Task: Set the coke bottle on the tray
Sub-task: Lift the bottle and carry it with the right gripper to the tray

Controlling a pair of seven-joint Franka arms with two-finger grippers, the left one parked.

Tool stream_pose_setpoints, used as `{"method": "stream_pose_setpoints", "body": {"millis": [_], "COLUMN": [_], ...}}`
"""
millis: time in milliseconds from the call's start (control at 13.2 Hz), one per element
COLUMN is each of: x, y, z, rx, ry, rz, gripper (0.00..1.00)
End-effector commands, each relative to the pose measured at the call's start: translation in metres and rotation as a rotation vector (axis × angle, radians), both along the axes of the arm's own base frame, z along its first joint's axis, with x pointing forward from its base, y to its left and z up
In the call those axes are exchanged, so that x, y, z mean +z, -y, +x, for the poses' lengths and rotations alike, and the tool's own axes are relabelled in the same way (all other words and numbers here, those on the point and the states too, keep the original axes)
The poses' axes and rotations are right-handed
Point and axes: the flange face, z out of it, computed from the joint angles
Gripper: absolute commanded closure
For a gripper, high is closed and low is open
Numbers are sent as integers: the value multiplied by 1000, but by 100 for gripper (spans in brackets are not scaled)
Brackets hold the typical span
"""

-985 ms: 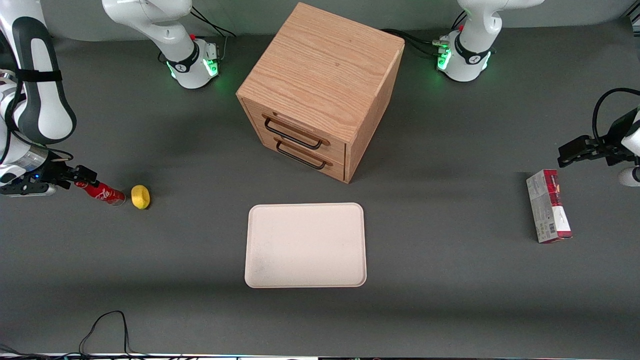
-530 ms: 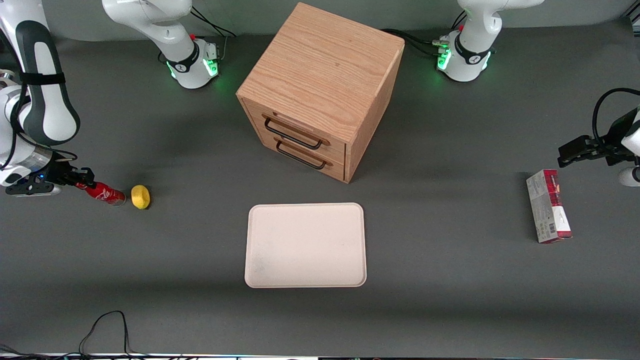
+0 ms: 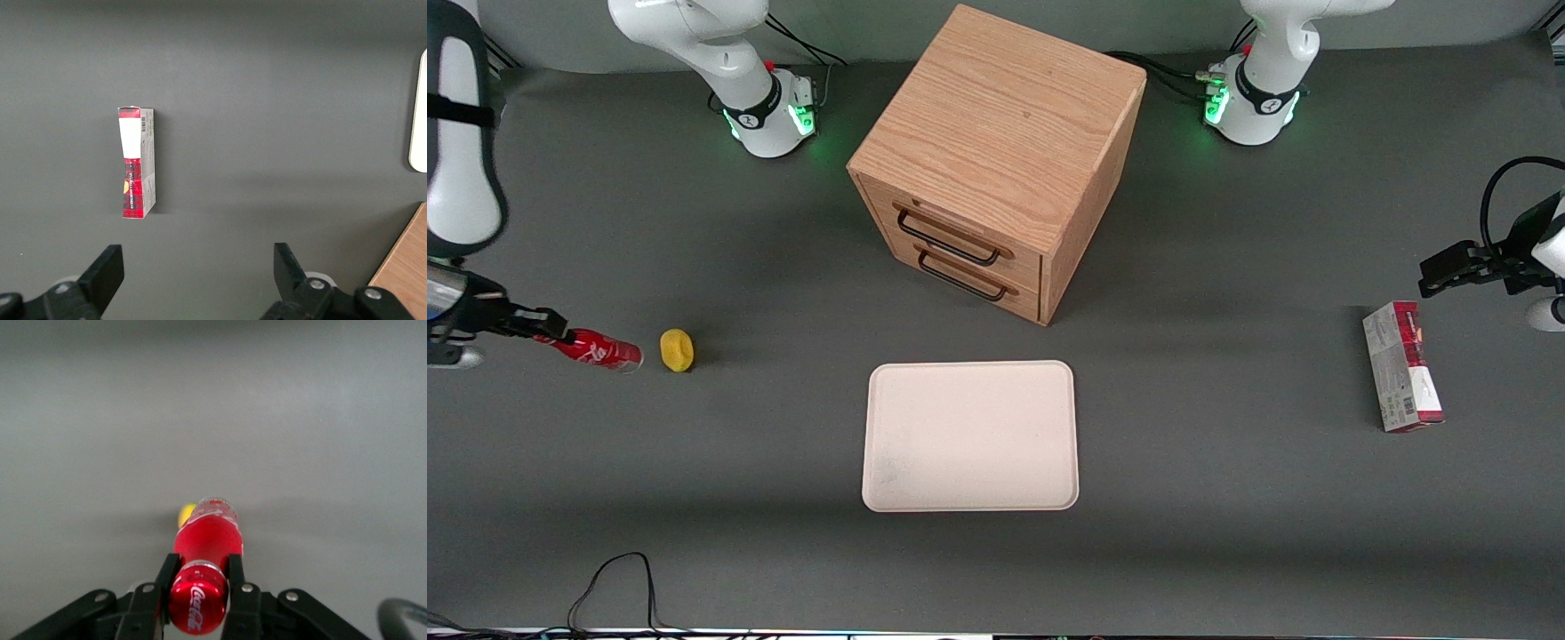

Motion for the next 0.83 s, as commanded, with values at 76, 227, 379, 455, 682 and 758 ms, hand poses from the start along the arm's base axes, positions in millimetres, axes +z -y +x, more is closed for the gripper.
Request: {"method": "stream_pose_setpoints", "body": {"millis": [76, 227, 379, 455, 682, 758], "x": [123, 153, 163, 164, 141, 125], "y": [-79, -147, -221, -248, -323, -350], "z": [41, 61, 76, 79, 91, 97], "rx": [-37, -64, -52, -48, -10, -6], "ry": [-9, -40, -38, -27, -25, -20], "rz": [-7, -58, -87, -80, -72, -66], "gripper": [100, 100, 100, 100, 100, 100]}}
